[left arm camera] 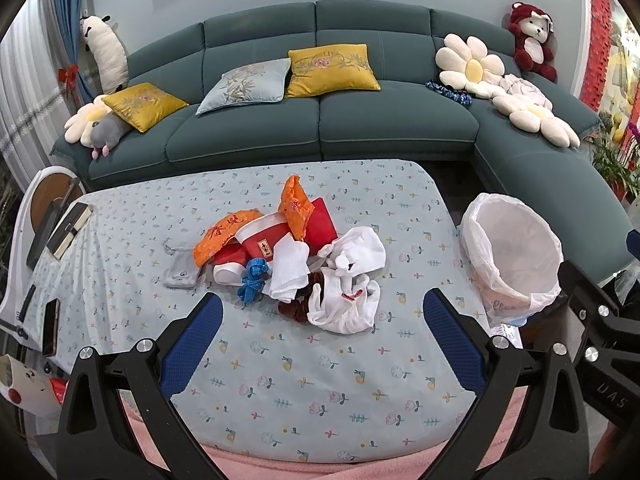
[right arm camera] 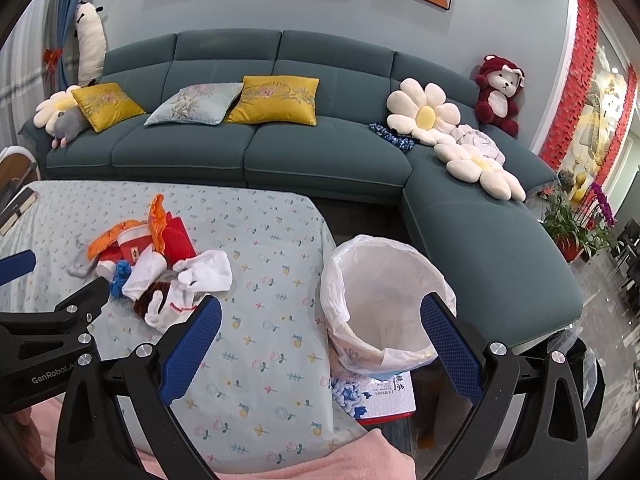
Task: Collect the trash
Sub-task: 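Grasp the white tissue with the left tool while the right tool grasps the white glove, then carry the tissue and glove over the white bin with both tools, then open both tools to drop the tissue and glove into the bin, then return to the table and grasp the blue tape measure with the left tool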
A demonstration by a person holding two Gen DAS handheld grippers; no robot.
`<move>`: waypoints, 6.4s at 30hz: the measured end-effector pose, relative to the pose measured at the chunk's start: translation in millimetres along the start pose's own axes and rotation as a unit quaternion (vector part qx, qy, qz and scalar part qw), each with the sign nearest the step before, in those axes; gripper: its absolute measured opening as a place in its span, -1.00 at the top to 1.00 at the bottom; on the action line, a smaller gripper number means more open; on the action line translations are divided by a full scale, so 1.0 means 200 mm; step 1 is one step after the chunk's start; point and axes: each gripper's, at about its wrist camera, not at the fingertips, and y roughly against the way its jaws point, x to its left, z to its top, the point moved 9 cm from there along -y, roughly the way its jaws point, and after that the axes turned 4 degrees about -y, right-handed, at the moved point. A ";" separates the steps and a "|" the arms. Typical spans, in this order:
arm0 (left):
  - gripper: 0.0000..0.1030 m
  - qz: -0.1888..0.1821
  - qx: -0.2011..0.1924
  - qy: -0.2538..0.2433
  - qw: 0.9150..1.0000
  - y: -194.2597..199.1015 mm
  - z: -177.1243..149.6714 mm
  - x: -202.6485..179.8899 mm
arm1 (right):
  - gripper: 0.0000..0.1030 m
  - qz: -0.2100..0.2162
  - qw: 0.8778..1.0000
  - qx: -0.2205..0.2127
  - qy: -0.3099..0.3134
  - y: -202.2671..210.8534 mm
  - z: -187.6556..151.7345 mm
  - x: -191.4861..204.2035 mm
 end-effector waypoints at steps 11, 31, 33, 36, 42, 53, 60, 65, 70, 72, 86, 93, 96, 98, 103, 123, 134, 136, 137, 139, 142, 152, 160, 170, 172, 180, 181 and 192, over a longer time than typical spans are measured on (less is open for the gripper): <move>-0.86 -0.014 -0.005 0.033 0.999 -0.08 -0.05 0.24 | -0.87 0.017 1.000 -0.004 -0.003 -0.02 0.03 0.15; -0.85 -0.013 0.067 0.053 0.996 -0.55 -0.23 0.56 | -0.77 0.102 0.990 0.095 -0.007 -0.52 -0.24 0.72; -0.85 -0.027 0.078 0.060 0.995 -0.63 -0.21 0.56 | -0.73 0.104 0.988 0.112 -0.022 -0.60 -0.28 0.73; -0.84 -0.039 0.082 0.060 0.994 -0.73 -0.18 0.53 | -0.68 0.095 0.987 0.128 -0.027 -0.67 -0.32 0.73; -0.74 -0.065 0.119 0.055 0.989 -0.93 -0.19 0.42 | -0.59 0.092 0.984 0.150 -0.019 -0.79 -0.39 0.75; 0.41 -0.123 0.167 0.087 0.974 -1.07 -0.24 0.33 | -0.14 0.134 0.974 0.181 -0.021 -0.95 -0.48 0.92; 0.77 -0.124 0.151 0.084 0.977 -0.99 -0.20 0.31 | 0.83 0.172 0.964 0.199 -0.038 -0.95 -0.50 0.96; 0.78 -0.123 0.131 0.083 0.980 -0.88 -0.13 0.29 | 0.88 0.184 0.967 0.168 -0.048 -0.83 -0.39 0.89; 0.78 -0.127 0.099 0.069 0.985 -0.72 -0.02 0.22 | 0.89 0.191 0.972 0.121 -0.066 -0.67 -0.23 0.78; 0.78 -0.132 0.083 0.062 0.986 -0.64 0.04 0.18 | 0.89 0.188 0.974 0.104 -0.067 -0.63 -0.16 0.73; 0.78 -0.186 0.007 -0.009 0.982 -0.26 0.37 -0.27 | 0.89 0.132 0.986 -0.016 -0.098 -0.33 0.27 0.14; 0.78 -0.217 -0.009 -0.060 0.974 -0.19 0.48 -0.60 | 0.89 0.107 0.983 -0.039 -0.143 -0.30 0.35 -0.22; 0.78 -0.224 -0.013 -0.076 0.972 -0.18 0.51 -0.72 | 0.89 0.092 0.983 -0.044 -0.155 -0.31 0.36 -0.35; 0.78 -0.229 -0.015 -0.086 0.970 -0.18 0.53 -0.80 | 0.89 0.082 0.983 -0.045 -0.158 -0.32 0.35 -0.42; 0.78 -0.239 -0.012 -0.115 0.964 -0.21 0.54 -0.98 | 0.89 0.065 0.983 -0.041 -0.166 -0.37 0.33 -0.56; 0.23 -0.245 0.013 -0.145 0.959 -0.41 0.50 -1.31 | 0.78 0.033 0.977 0.000 -0.211 -0.65 0.22 -0.83; -0.24 -0.229 -0.001 -0.121 0.966 -0.38 0.54 -1.20 | 0.13 0.022 0.978 -0.029 -0.205 -0.55 0.32 -0.80; -0.32 -0.226 -0.004 -0.114 0.967 -0.36 0.54 -1.16 | 0.04 0.022 0.979 -0.035 -0.199 -0.51 0.34 -0.76; -0.34 -0.223 -0.007 -0.111 0.968 -0.35 0.54 -1.14 | 0.00 0.022 0.980 -0.038 -0.195 -0.50 0.34 -0.74; -0.41 -0.216 -0.011 -0.107 0.971 -0.34 0.54 -1.09 | -0.04 0.023 0.981 -0.042 -0.190 -0.46 0.35 -0.70; -0.48 -0.205 -0.014 -0.098 0.974 -0.32 0.52 -1.00 | -0.08 0.030 0.981 -0.044 -0.184 -0.43 0.35 -0.64; -0.66 -0.158 0.000 -0.046 0.986 -0.36 0.39 -0.57 | -0.11 0.069 0.984 -0.035 -0.159 -0.38 0.35 -0.31; -0.66 -0.121 0.028 0.003 0.992 -0.44 0.26 -0.23 | -0.16 0.096 0.986 -0.021 -0.131 -0.37 0.32 0.00; -0.67 -0.086 0.053 0.053 0.993 -0.54 0.12 0.12 | -0.16 0.117 0.988 0.006 -0.104 -0.42 0.25 0.29; -0.66 -0.078 0.062 0.060 0.993 -0.57 0.07 0.19 | -0.16 0.122 0.987 0.013 -0.101 -0.44 0.23 0.34; -0.66 -0.049 0.089 0.070 0.992 -0.71 -0.08 0.42 | -0.16 0.132 0.986 0.045 -0.089 -0.55 0.13 0.53; -0.66 -0.047 0.092 0.069 0.992 -0.73 -0.10 0.44 | -0.16 0.133 0.986 0.052 -0.086 -0.57 0.11 0.56; -0.53 -0.048 0.136 0.091 0.985 -0.95 -0.25 0.60 | -0.16 0.132 0.983 0.105 -0.072 -0.83 -0.07 0.77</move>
